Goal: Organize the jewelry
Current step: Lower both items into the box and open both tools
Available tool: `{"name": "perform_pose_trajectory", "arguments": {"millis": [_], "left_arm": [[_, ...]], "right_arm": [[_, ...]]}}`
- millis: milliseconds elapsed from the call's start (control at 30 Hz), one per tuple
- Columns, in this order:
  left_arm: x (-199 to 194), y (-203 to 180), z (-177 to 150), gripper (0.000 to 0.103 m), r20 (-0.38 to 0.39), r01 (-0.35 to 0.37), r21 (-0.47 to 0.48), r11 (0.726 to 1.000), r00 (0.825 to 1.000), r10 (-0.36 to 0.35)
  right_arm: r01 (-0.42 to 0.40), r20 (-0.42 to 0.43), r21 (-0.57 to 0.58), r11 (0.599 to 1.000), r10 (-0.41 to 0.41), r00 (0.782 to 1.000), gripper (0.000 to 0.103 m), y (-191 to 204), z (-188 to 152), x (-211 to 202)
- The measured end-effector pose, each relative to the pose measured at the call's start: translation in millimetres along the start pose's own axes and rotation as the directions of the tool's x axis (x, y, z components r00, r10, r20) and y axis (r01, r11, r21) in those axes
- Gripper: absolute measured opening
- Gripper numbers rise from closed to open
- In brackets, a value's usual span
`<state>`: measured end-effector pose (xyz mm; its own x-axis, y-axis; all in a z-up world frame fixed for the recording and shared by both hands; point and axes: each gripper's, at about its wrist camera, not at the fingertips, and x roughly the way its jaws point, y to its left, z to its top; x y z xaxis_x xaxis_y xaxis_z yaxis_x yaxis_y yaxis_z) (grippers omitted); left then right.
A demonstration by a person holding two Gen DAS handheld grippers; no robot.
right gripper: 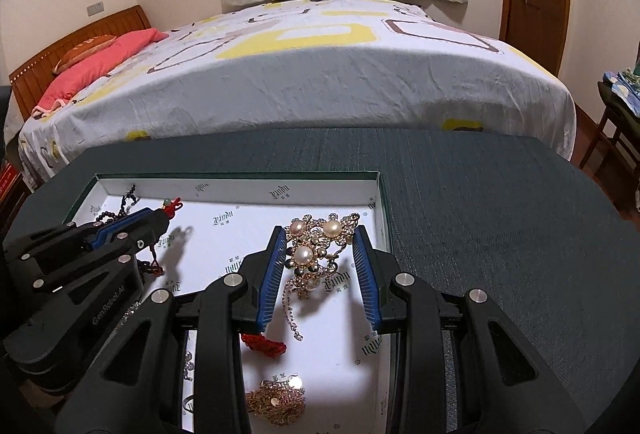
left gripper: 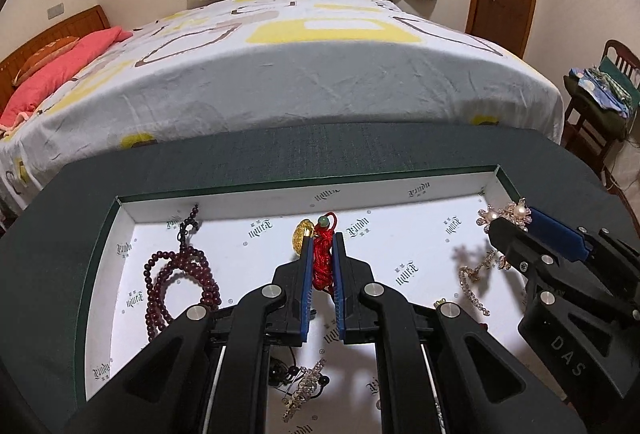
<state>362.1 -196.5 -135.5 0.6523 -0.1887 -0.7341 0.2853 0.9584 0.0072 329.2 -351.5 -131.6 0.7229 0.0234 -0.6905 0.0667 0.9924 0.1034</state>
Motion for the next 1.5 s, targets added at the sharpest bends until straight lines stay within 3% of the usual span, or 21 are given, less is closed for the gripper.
{"name": "perform_pose_trajectory", "arguments": {"millis": [633,700,767,833,867,900,1267,1500], "left_arm": [[10,-1,0,0.012,-0.048,-0.029,0.008,1.000,0.998,0.029],[10,-1,0,0.012,-0.051,-0.028,0.010,1.000,0.998,0.029],[11,-2,0,0.012,-0.056,-0.029,0.012,0.999,0.998,0.030],[12,-2,0,0.029,-0.063,-0.032,0.010,0.999,0.997,0.032],[11,-2,0,0.044,-0.059,-0.032,0.008,0.999,0.998,0.033],[8,-1,1,0.052,-0.045,-0.031,0.002,1.000,0.999,0.031],[7,0,1,0.058,-0.042,-0.019,-0.007,1.000,0.999,0.019],[-18,7,-11,0.067,0.028,-0.053,-0.003,0.999,0.998,0.054]], "right_arm": [[0.007,-0.004,0.002,1.000,-0.007,1.000,0.037,0,0,2],[0.009,-0.003,0.002,1.000,-0.009,1.000,0.044,0,0,1],[0.011,0.004,0.000,1.000,-0.011,1.000,0.044,0,0,0],[0.012,0.003,-0.003,1.000,-0.012,1.000,0.044,0,-1,0],[0.012,0.004,-0.002,1.000,-0.012,1.000,0.044,0,-1,0],[0.011,0.005,0.000,1.000,-0.011,1.000,0.044,0,-1,-1],[0.021,0.018,0.011,1.000,-0.021,1.000,0.054,-1,-2,-4],[0.022,0.061,0.019,1.000,-0.023,0.998,0.064,4,-7,-30]]}}
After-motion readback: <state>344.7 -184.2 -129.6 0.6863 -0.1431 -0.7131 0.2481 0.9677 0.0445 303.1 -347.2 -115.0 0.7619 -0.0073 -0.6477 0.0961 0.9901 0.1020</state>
